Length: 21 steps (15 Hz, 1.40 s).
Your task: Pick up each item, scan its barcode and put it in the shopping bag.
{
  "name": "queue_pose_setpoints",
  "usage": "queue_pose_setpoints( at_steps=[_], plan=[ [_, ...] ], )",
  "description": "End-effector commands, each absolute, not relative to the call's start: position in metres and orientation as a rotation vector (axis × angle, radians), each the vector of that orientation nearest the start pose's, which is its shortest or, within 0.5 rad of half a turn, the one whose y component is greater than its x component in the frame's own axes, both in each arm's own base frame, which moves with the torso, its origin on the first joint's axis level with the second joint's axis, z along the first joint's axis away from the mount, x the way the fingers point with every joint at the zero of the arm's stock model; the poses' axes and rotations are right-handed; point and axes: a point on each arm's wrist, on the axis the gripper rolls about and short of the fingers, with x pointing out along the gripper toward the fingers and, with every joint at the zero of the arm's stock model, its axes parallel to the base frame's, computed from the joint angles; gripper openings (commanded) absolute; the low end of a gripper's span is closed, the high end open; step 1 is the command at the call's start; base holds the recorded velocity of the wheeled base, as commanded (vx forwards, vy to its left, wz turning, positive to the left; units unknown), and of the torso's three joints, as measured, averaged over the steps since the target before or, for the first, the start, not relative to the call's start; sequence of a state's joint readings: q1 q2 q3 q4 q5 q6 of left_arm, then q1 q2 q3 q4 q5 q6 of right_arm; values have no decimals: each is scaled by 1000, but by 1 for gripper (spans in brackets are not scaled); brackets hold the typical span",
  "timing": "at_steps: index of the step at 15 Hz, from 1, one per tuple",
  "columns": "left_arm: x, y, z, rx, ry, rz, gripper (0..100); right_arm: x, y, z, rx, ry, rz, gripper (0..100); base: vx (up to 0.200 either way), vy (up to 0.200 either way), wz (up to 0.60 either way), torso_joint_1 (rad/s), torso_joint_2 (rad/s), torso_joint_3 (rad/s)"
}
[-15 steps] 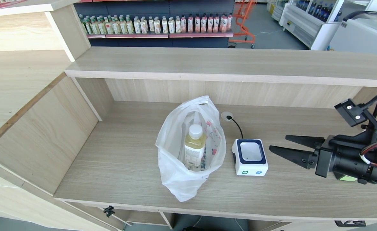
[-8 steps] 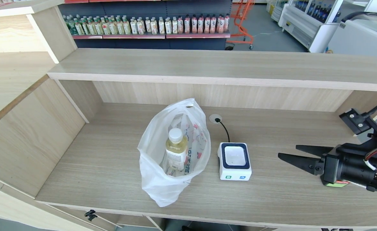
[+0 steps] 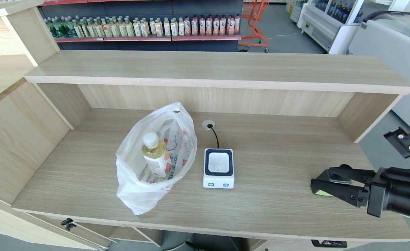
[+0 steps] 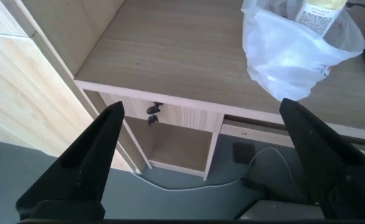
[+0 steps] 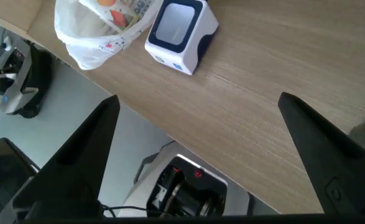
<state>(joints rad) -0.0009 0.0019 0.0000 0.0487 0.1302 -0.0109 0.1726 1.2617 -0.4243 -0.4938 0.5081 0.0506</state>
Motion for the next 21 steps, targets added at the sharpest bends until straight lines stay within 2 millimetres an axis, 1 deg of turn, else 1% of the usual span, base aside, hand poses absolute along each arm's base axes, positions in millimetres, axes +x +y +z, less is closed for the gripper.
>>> queue_pose_setpoints(
  at_steps=[1,4,5,8,9,10,12,13,15,17,19,20,21],
  plan=[
    [-23,3,70,-7,50,129,100,166,41,171,104,364,667,100,-200,-200,0,-7,2,12],
    [-23,3,70,-1,50,129,100,171,40,168,64,366,661,100,-200,-200,0,1,4,5],
    [-23,3,70,3,51,129,100,180,37,168,9,351,643,100,0,0,0,0,0,0],
    [-23,3,70,3,51,129,100,198,20,163,-184,343,501,100,0,0,0,0,0,0],
    [-23,3,70,3,51,129,100,200,16,161,-215,352,473,100,0,0,0,0,0,0],
    [-23,3,70,3,51,129,100,206,4,154,-322,382,370,100,0,0,0,0,0,0],
    [-23,3,70,3,51,129,100,210,-5,151,-404,408,294,100,0,0,0,0,0,0],
    [-23,3,70,3,51,129,100,211,-7,149,-421,421,274,100,0,0,0,0,0,0],
    [-23,3,70,3,51,129,100,215,-12,143,-510,473,183,100,0,0,0,0,0,0],
    [-23,3,70,3,51,129,100,223,-13,137,-543,507,165,100,0,0,0,0,0,0],
    [-23,3,70,3,51,129,100,241,-8,131,-544,521,210,100,0,0,0,0,0,0],
    [-23,3,70,3,51,129,100,241,-8,131,-544,521,210,100,0,0,0,0,0,0],
    [-23,3,70,3,51,129,100,257,-2,127,-540,525,252,100,0,0,0,0,0,0]
  ],
)
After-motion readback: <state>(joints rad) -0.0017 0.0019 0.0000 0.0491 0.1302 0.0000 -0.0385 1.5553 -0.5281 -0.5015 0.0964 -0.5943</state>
